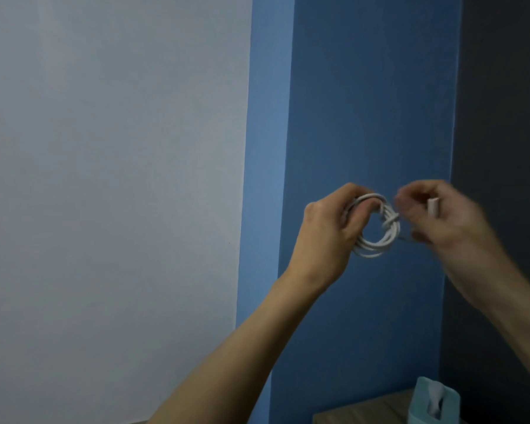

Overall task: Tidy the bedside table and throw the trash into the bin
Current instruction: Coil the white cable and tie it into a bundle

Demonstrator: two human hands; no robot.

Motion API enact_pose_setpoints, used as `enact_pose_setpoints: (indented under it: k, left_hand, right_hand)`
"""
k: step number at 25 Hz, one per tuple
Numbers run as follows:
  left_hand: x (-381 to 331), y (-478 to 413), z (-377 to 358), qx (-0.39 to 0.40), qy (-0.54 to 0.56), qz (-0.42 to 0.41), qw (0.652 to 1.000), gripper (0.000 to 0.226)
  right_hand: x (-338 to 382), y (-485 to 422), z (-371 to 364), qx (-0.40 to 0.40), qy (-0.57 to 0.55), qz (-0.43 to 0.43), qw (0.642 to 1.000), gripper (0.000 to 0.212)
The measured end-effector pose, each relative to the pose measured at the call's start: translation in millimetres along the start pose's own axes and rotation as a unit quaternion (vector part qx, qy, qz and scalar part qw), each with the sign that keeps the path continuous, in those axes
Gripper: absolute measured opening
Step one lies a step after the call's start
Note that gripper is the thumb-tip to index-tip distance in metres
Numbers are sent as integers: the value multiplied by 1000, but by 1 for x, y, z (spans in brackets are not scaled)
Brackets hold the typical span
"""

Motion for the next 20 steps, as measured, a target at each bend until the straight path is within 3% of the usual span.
enact_pose_setpoints:
  k: [2, 3, 5, 8, 11, 15, 20]
  left_hand:
    - [-3, 1, 0, 20, -7, -15, 1000, 11]
    - [-4, 3, 0, 27, -6, -16, 999, 11]
    - [-6, 5, 2, 37, 6, 13, 999, 11]
    - [-8, 1, 11, 41, -23, 42, 998, 22]
    - [-11, -8, 22, 77, -67, 62, 993, 18]
    - [-14, -1, 21, 178, 102, 195, 959, 10]
    - [-9, 8, 13, 147, 147, 244, 947, 13]
  right_hand:
    - [0, 2, -6, 101, 70, 12, 992, 54]
    - [1, 4, -8, 135, 84, 18, 987, 57]
    - [6, 6, -8, 158, 107, 24, 981, 43]
    - [8, 6, -4, 112, 163, 63, 978, 22]
    - [8, 11, -3, 56, 208, 85, 973, 28]
    - [5, 17, -5, 9, 213, 71, 974, 36]
    - [8, 21, -12, -7, 207, 73, 976, 29]
Point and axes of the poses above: each hand's wrist, its own y-axis away from the middle knuckle, its own z-axis out of the back of the hand, x = y × z, the point moved 3 cm from there along -y, towards the middle knuckle, and after that the axes turned 12 degrees about -x, right-handed, at the moved point
